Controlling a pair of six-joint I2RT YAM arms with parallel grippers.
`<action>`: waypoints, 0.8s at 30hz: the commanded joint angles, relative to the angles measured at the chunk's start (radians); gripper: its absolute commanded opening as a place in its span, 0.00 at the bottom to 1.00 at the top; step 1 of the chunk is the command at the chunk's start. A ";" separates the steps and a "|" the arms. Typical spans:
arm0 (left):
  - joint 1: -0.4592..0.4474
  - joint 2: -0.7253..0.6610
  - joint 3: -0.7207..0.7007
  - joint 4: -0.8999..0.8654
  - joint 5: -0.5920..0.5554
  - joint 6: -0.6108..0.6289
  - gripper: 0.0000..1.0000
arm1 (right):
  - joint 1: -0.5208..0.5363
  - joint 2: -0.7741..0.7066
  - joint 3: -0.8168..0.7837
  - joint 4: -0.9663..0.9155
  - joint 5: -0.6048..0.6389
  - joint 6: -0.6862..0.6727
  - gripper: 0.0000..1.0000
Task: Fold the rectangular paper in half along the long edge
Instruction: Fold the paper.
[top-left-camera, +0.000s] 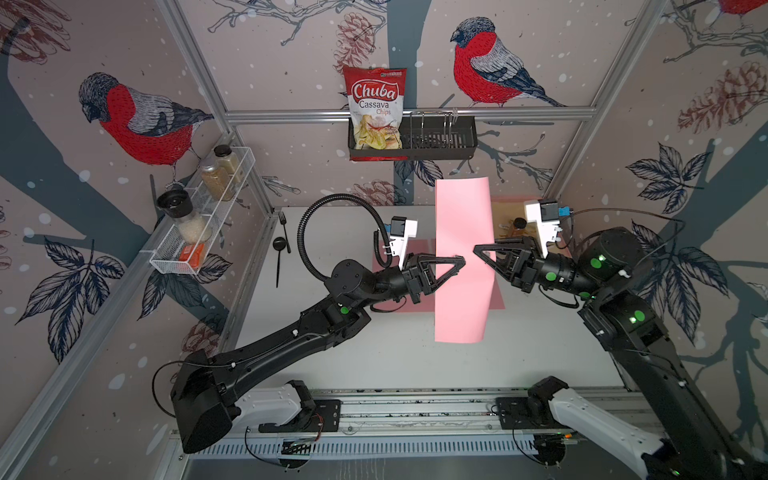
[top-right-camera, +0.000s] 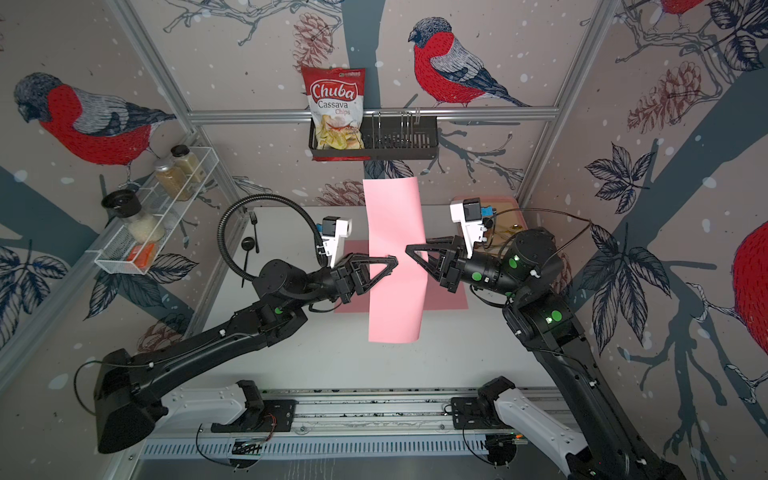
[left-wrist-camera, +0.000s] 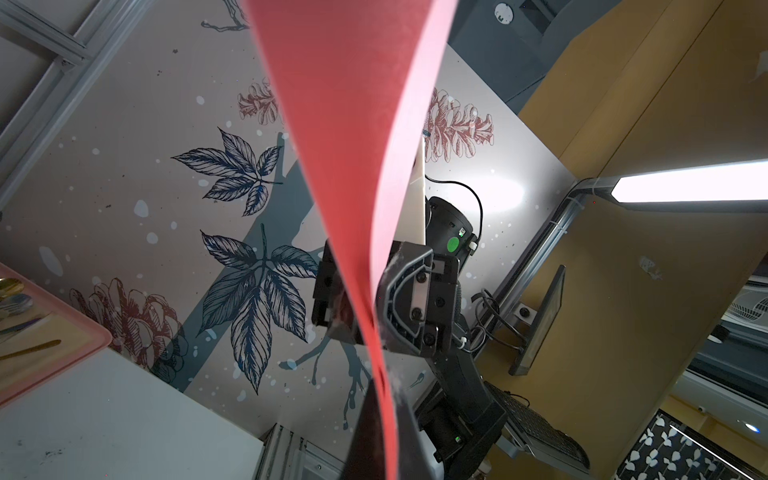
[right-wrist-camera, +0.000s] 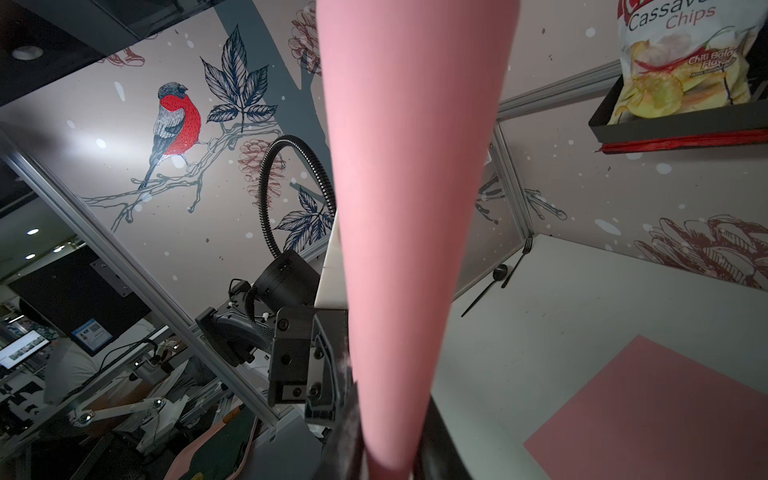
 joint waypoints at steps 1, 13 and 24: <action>-0.002 0.000 0.006 0.075 0.026 -0.010 0.00 | -0.008 -0.006 -0.001 0.078 -0.043 0.048 0.19; -0.003 -0.013 0.017 0.041 0.020 0.028 0.00 | -0.015 -0.032 0.003 0.129 -0.091 0.102 0.00; -0.002 -0.014 0.022 0.031 0.035 0.046 0.00 | -0.024 -0.035 0.024 0.130 -0.066 0.098 0.02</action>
